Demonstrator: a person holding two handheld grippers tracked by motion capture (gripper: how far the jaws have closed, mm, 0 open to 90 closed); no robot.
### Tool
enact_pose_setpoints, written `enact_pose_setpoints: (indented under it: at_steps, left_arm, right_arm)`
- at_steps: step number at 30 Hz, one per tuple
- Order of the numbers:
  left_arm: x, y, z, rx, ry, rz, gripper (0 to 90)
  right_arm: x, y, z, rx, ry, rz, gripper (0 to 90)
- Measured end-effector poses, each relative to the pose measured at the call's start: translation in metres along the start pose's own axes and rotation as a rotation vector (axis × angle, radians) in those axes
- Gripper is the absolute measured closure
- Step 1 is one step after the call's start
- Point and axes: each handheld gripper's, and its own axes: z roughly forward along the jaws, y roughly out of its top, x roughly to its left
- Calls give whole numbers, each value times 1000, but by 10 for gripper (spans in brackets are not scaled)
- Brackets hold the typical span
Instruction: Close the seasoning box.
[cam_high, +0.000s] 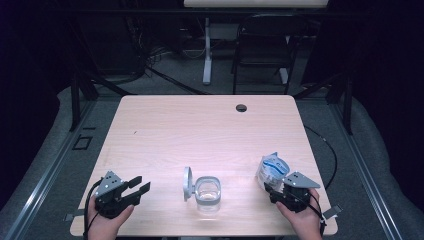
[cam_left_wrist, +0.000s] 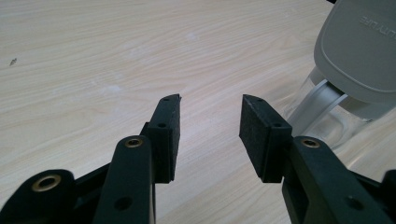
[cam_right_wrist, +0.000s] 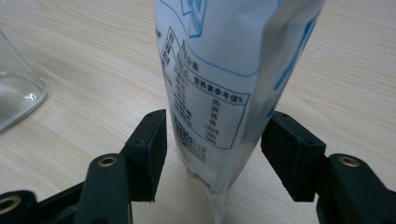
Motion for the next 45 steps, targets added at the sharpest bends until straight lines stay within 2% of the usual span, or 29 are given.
enact_pose_setpoints:
  at_steps: [14, 15, 17, 29, 38, 39, 45]
  left_arm:
    - [1, -1, 1, 8, 2, 0, 591]
    - [1, -1, 1, 8, 2, 2, 591]
    - [1, -1, 1, 9, 2, 1, 591]
    - [2, -2, 2, 11, 2, -3, 591]
    - [4, -4, 3, 22, 4, -3, 590]
    - [4, -4, 3, 21, 4, -7, 590]
    - [4, -4, 4, 20, 7, -7, 590]
  right_arm:
    - [0, -5, 10, 14, -9, -3, 410]
    - [1, -6, 12, 0, -11, 5, 408]
    - [0, -7, 12, 10, -7, 0, 404]
    - [2, -9, 17, -13, -9, 9, 388]
    - [2, -11, 20, 15, -17, -11, 382]
    - [3, -12, 22, 5, -16, 0, 383]
    - [4, -13, 24, 8, -28, -4, 385]
